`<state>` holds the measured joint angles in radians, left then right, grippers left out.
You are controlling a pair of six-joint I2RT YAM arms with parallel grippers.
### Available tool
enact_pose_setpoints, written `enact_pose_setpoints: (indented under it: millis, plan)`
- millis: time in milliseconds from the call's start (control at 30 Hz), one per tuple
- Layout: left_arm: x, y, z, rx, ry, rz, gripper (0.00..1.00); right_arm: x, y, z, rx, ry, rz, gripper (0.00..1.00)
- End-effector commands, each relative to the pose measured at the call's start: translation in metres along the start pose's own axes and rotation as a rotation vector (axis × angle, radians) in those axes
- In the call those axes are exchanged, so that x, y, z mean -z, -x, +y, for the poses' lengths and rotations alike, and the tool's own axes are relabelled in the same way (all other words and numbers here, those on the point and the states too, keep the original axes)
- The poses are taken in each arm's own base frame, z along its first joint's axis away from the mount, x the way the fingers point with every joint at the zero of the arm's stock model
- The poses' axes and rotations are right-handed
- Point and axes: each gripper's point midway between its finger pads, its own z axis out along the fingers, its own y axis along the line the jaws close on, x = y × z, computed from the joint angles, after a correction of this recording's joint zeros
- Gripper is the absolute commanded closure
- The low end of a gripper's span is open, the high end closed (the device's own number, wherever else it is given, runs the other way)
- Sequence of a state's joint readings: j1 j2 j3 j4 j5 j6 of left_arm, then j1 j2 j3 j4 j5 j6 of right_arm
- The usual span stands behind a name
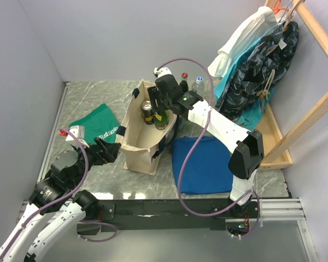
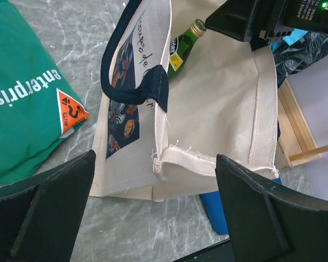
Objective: Take the beverage out of the canvas bag
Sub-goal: Take out the drink from the canvas bag.
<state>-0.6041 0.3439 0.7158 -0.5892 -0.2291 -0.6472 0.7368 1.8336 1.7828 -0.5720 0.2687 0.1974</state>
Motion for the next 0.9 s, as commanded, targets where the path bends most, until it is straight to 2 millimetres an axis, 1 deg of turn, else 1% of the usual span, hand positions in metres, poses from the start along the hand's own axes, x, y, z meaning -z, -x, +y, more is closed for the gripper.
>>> enact_pose_setpoints:
  millis: [0,167,300,433,500,733,867]
  plan:
    - [0.003,0.013,-0.008,-0.001,-0.030,-0.040,0.03,-0.001,0.013,-0.005,-0.025,-0.014,-0.028,0.25]
    - [0.003,0.013,-0.008,-0.001,-0.031,-0.042,0.04,-0.009,0.010,-0.003,-0.027,0.003,-0.014,0.25]
    - [0.003,0.013,-0.008,0.000,-0.028,-0.041,0.04,-0.013,0.011,-0.001,-0.023,0.006,-0.008,0.26]
    - [0.003,0.013,-0.007,0.001,-0.026,-0.040,0.04,-0.018,0.010,0.000,-0.010,0.006,0.001,0.32]
    - [0.003,0.013,-0.007,0.003,-0.026,-0.040,0.04,-0.022,0.009,-0.002,-0.009,-0.007,0.004,0.32]
    - [0.003,0.012,-0.007,-0.001,-0.024,-0.037,0.04,-0.029,0.007,-0.008,0.007,-0.048,0.011,0.39]
    - [0.003,0.013,-0.008,0.000,-0.025,-0.040,0.04,-0.032,0.005,-0.007,0.012,-0.050,0.020,0.39]
